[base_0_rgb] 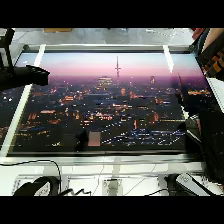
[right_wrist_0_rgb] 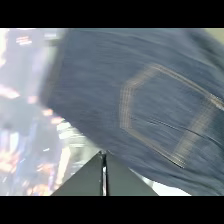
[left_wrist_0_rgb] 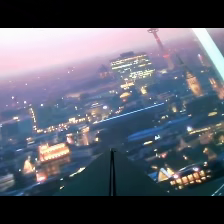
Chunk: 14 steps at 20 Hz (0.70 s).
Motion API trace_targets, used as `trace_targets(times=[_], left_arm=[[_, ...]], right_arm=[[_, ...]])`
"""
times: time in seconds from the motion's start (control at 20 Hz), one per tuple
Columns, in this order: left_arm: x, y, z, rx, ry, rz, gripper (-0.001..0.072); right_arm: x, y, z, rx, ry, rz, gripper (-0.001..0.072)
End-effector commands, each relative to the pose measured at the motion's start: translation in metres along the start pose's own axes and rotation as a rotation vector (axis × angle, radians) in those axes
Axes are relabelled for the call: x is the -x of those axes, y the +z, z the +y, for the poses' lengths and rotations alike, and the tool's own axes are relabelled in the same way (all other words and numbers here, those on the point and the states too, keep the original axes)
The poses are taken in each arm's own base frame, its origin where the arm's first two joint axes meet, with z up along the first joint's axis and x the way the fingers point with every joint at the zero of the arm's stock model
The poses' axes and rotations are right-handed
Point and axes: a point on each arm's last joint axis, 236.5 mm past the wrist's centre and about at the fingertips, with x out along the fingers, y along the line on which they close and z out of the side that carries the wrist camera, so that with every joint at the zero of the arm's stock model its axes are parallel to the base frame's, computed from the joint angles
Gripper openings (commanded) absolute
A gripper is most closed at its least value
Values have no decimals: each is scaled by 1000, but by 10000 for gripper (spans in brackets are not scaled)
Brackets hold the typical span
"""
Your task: Fold the clothes and pants, and hang the long-sleeved shirts on hangers.
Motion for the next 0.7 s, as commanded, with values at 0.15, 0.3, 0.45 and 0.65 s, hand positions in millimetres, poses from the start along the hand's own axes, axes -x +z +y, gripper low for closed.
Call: trace_targets(times=[0.15, 0.3, 0.45, 0.65], left_arm=[[1, 0, 0, -1, 1, -1, 11], [1, 0, 0, -1, 1, -1, 12], [1, 0, 0, -1, 1, -1, 12], [0, 0, 0, -1, 1, -1, 11]], right_arm=[[-11, -56, 142, 527, 320, 4, 44], [-13, -122, 208, 936, 449, 0, 44], [-19, -177, 234, 1304, 478, -8, 44], [-45, -187, 232, 1353, 356, 15, 44]])
